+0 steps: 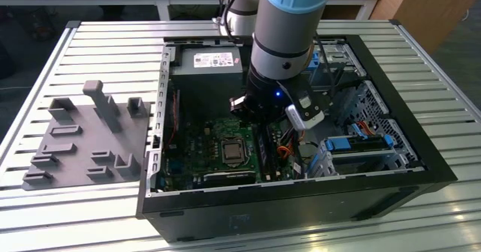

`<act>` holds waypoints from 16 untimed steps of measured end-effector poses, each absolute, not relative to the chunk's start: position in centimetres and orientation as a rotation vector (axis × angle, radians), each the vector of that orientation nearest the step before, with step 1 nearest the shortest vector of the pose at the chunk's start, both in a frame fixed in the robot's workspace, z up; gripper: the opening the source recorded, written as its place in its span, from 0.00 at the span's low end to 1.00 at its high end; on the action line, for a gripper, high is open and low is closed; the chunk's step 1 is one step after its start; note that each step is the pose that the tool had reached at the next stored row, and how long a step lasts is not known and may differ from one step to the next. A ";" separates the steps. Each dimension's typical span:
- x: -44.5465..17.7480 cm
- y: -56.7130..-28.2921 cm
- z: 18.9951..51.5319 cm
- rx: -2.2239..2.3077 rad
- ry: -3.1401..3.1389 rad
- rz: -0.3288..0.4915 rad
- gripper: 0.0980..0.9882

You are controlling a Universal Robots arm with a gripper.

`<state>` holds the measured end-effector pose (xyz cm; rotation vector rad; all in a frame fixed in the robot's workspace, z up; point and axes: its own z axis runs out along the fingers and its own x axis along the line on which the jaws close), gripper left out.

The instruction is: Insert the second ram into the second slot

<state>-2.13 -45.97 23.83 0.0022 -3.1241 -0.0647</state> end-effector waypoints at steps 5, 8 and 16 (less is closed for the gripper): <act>-2.1 -46.0 23.5 0.002 -3.124 -0.064 0.04; -2.1 -46.0 23.5 0.002 -3.124 -0.064 0.04; -2.1 -46.1 23.3 0.002 -3.123 -0.065 0.04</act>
